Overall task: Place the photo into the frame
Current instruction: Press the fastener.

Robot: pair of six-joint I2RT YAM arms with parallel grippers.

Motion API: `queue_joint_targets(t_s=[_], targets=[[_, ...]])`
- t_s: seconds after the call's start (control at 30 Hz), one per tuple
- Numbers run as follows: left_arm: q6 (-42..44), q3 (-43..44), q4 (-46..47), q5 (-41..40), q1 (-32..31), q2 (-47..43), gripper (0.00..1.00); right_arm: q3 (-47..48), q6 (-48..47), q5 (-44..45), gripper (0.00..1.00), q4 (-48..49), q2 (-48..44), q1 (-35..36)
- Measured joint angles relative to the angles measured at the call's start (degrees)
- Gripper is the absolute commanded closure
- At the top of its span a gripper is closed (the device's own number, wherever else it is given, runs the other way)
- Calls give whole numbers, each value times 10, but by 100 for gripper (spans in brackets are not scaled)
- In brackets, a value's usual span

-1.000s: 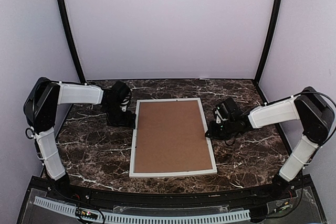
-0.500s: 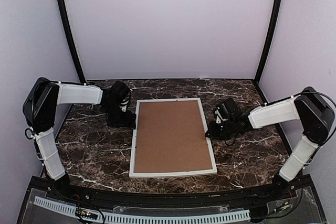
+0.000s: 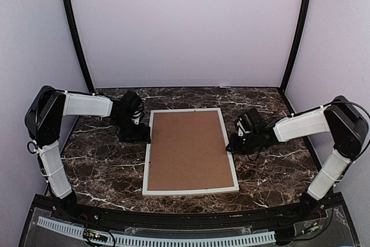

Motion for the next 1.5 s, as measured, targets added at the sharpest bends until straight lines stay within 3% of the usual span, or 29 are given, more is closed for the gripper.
queue_joint_targets(t_s=[1.03, 1.17, 1.27, 1.4, 1.5], targets=[[0, 27, 23, -20, -40, 21, 13, -1, -4, 1, 99, 1, -1, 0], [1, 17, 21, -11, -41, -22, 12, 8, -13, 0, 90, -19, -1, 0], [0, 2, 26, -2, -41, -74, 13, 16, -22, 0, 74, -39, -1, 0], [-5, -31, 41, 5, -41, -132, 20, 25, -31, -4, 62, -79, -7, -1], [-12, -57, 50, 13, -41, -139, 28, 35, -34, -3, 60, -113, -17, -1]])
